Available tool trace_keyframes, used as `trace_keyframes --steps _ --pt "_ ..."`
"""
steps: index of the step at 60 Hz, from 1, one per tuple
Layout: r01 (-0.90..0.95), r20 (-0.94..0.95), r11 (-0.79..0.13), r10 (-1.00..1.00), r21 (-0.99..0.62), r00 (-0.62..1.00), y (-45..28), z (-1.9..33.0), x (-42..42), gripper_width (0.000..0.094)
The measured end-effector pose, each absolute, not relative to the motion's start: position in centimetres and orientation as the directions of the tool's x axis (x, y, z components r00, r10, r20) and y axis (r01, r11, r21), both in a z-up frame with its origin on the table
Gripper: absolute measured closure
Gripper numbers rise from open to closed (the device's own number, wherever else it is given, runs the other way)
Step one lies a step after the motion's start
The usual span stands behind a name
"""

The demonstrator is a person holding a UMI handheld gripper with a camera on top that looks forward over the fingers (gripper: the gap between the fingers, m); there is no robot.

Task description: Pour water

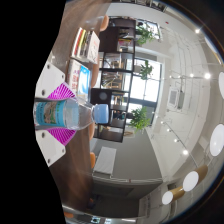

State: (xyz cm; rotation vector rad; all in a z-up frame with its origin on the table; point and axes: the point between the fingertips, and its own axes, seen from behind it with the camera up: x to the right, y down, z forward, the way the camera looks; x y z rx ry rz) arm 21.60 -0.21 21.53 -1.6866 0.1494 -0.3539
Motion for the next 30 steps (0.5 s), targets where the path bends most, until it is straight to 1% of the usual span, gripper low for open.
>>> trace_keyframes --steps 5,11,19,22,23,24,25,30 --pt "0.084 0.132 -0.172 -0.286 -0.981 0.949 0.8 18.2 23.2 0.0622" --pt "0.059 0.109 -0.197 -0.252 -0.979 0.962 0.6 14.9 24.8 0.0621" --pt "0.032 0.076 -0.22 -0.194 -0.975 0.978 2.2 10.4 25.0 0.0622" --pt "0.015 0.06 -0.248 -0.177 -0.969 0.982 2.2 8.4 25.1 0.0622" --pt "0.017 0.061 -0.25 -0.17 -0.968 0.984 1.1 8.7 25.6 0.0605" --pt "0.009 0.047 -0.213 -0.173 -0.977 0.984 3.5 8.5 24.5 0.0618" --pt "0.004 0.04 -0.205 -0.173 -0.979 0.984 2.6 9.0 25.0 0.0615" --pt "-0.006 0.031 -0.212 -0.171 -0.977 0.985 1.3 8.9 25.3 0.0615"
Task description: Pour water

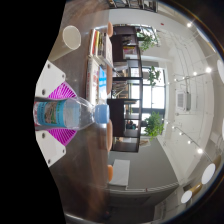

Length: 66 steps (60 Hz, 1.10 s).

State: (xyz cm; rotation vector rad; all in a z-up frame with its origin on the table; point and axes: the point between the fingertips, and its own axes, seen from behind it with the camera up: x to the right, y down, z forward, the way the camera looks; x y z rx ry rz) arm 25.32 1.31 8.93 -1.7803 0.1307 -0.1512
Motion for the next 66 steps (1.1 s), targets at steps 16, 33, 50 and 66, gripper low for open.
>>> trace_keyframes --steps 16,33,50,66 --pt "0.056 0.115 -0.291 -0.187 -0.955 0.976 1.4 7.7 25.6 0.0251" --pt "0.041 0.11 -0.392 -0.156 -0.919 0.982 -5.7 5.4 23.8 0.0116" --pt "-0.002 0.083 -0.383 -0.205 -0.924 0.975 -16.9 5.5 17.5 0.0113" --pt "0.009 0.058 -0.302 -0.154 -0.953 0.986 -21.5 10.6 10.2 0.0113"
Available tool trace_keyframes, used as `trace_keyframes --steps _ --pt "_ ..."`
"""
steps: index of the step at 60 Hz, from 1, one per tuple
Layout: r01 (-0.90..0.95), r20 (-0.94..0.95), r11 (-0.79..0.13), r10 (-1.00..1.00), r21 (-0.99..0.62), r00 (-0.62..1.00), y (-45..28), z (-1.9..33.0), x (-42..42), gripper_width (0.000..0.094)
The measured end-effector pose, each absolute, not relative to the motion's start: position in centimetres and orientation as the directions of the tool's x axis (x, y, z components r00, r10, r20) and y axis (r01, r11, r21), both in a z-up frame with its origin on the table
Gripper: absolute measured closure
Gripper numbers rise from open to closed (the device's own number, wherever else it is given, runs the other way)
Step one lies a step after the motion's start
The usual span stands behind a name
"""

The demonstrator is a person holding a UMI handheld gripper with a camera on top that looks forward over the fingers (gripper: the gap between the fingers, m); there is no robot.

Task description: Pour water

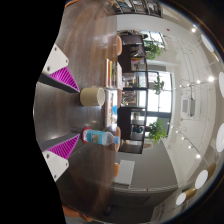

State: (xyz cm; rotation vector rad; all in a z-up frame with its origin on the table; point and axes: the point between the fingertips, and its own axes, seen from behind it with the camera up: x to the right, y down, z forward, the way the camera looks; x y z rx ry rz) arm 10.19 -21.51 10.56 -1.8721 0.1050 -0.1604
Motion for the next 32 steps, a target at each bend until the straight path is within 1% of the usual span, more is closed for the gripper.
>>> trace_keyframes --steps 6,12,21,27,32 --pt "0.018 0.056 -0.276 -0.13 -0.961 0.99 -22.2 12.2 8.0 0.0117" --pt "0.032 0.069 -0.275 -0.127 -0.961 0.989 -22.9 13.1 6.8 0.0114" --pt "0.047 0.081 -0.28 -0.114 -0.959 0.99 -23.8 13.5 5.2 0.0112" --pt "0.043 0.069 -0.264 -0.087 -0.964 0.994 -24.2 14.0 3.7 0.0114" --pt "0.042 0.065 -0.268 -0.075 -0.962 0.995 -24.4 13.8 3.0 0.0115"
